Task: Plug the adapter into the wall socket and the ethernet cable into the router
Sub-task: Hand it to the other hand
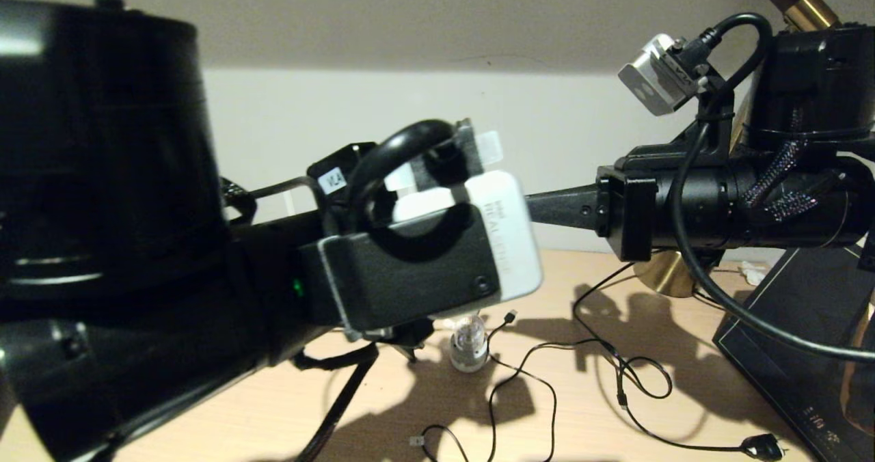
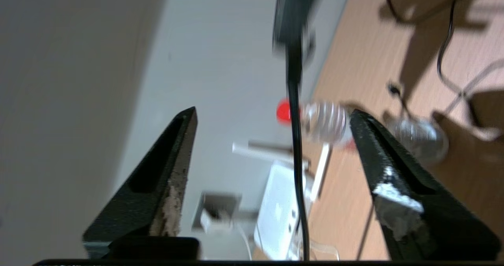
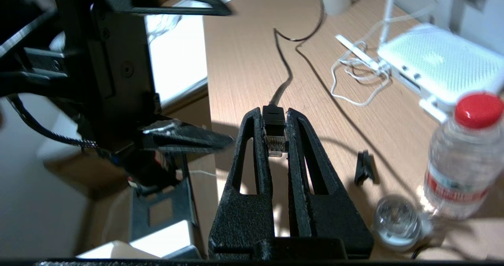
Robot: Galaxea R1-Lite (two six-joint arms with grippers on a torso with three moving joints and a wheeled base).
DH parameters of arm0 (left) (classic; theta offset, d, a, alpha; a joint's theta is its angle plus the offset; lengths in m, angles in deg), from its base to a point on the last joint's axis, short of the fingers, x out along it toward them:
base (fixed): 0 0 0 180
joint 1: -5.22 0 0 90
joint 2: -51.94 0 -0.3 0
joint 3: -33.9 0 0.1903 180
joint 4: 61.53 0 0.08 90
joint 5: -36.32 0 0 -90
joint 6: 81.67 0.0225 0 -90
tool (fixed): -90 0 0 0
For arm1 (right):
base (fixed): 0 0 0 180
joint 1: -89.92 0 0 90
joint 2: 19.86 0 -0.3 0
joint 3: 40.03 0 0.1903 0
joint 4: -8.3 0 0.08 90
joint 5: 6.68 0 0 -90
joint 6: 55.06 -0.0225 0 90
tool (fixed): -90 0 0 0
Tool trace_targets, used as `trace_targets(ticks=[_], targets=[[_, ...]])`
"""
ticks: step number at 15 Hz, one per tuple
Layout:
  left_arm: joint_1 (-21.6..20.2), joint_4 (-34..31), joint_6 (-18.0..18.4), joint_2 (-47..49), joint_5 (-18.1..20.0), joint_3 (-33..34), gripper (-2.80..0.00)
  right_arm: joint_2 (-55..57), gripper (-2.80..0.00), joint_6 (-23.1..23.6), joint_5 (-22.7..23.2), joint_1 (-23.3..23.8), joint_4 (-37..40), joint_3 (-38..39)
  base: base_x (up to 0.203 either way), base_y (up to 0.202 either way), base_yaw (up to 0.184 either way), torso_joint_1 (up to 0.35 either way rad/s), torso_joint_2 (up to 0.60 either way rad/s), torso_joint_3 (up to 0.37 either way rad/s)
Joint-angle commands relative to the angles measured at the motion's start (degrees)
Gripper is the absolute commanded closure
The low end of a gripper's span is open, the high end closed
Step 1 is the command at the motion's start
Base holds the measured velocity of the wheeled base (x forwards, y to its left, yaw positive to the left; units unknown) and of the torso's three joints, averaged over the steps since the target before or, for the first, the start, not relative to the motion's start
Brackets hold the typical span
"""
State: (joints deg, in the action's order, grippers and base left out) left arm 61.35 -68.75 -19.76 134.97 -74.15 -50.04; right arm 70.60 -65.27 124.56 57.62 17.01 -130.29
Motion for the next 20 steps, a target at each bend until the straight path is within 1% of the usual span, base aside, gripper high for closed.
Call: trace_targets(ticks=[1, 3, 5, 7, 8, 9, 10, 11, 13, 14, 15, 16, 17, 18, 19, 20], targets=[[-3.15, 0.2, 0.32, -7.27, -0.25, 6.7, -2.8, -1.24, 0.0, -7.45, -3.38, 0.13, -0.18, 0.22, 0.0, 0.0, 0.0, 0.0, 0.0, 0.0], [-7.41, 2.24, 0.58, -9.39, -0.21, 12.74, -2.8, -1.29, 0.0, -17.42, -6.09, 0.21, -0.06, -1.03, 0.0, 0.0, 0.0, 0.0, 0.0, 0.0], [-9.96, 10.39, 0.7, -6.98, 0.15, 14.92, -2.8, -1.0, 0.0, -27.98, -6.83, 0.31, 0.74, -2.23, 0.0, 0.0, 0.0, 0.0, 0.0, 0.0], [-12.55, 20.74, 0.68, -2.11, 1.86, 15.98, -2.8, 1.06, 0.0, -36.44, -7.75, 1.74, 4.35, -5.8, 0.0, 0.0, 0.0, 0.0, 0.0, 0.0], [-13.23, 26.5, 0.68, 0.45, 2.9, 16.23, -2.8, 2.27, 0.0, -39.88, -7.96, 2.73, 7.17, -8.58, 0.0, 0.0, 0.0, 0.0, 0.0, 0.0], [-13.51, 30.25, 0.72, 2.54, 3.83, 16.37, -2.8, 3.65, 0.0, -42.24, -7.87, 3.54, 9.51, -11.64, 0.0, 0.0, 0.0, 0.0, 0.0, 0.0], [-13.62, 32.38, 0.99, 4.16, 5.27, 16.37, -2.8, 5.58, 0.0, -43.97, -7.78, 3.92, 12.17, -15.04, 0.0, 0.0, 0.0, 0.0, 0.0, 0.0], [-13.66, 35.15, 1.97, 5.82, 8.03, 16.26, -2.8, 7.72, 0.0, -45.57, -7.7, 4.14, 15.83, -19.79, 0.0, 0.0, 0.0, 0.0, 0.0, 0.0], [-13.75, 41.78, 2.66, 8.38, 13.83, 16.36, -2.8, 12.32, 0.0, -49.23, -6.46, 4.66, 23.83, -30.41, 0.0, 0.0, 0.0, 0.0, 0.0, 0.0], [-13.77, 43.74, 2.86, 9.27, 15.87, 16.44, -2.8, 14.92, 0.0, -51.77, -4.35, 5.16, 27.27, -35.63, 0.0, 0.0, 0.0, 0.0, 0.0, 0.0], [-13.77, 45.8, 3.18, 10.3, 18.16, 16.53, -2.8, 17.47, 0.0, -54.95, -0.74, 6.15, 29.75, -40.09, 0.0, 0.0, 0.0, 0.0, 0.0, 0.0], [-13.85, 49.24, 3.55, 11.42, 21.1, 16.49, -2.8, 19.39, 0.0, -58.24, 4.32, 7.72, 31.35, -42.75, 0.0, 0.0, 0.0, 0.0, 0.0, 0.0], [-14.71, 53.23, 3.71, 13.5, 24.31, 16.35, -2.8, 20.54, 0.0, -60.32, 8.17, 9.71, 32.31, -43.52, 0.0, 0.0, 0.0, 0.0, 0.0, 0.0], [-17.0, 56.49, 3.84, 15.32, 28.77, 16.25, -2.8, 21.97, 0.0, -60.78, 8.74, 10.28, 32.59, -43.71, 0.0, 0.0, 0.0, 0.0, 0.0, 0.0], [-18.48, 58.1, 3.93, 16.79, 31.85, 16.17, -2.8, 22.57, 0.0, -60.88, 8.93, 10.52, 32.66, -43.68, 0.0, 0.0, 0.0, 0.0, 0.0, 0.0], [-18.96, 60.42, 4.0, 17.89, 33.59, 15.85, -2.8, 22.98, 0.0, -60.89, 9.22, 10.97, 32.67, -43.59, 0.0, 0.0, 0.0, 0.0, 0.0, 0.0]])
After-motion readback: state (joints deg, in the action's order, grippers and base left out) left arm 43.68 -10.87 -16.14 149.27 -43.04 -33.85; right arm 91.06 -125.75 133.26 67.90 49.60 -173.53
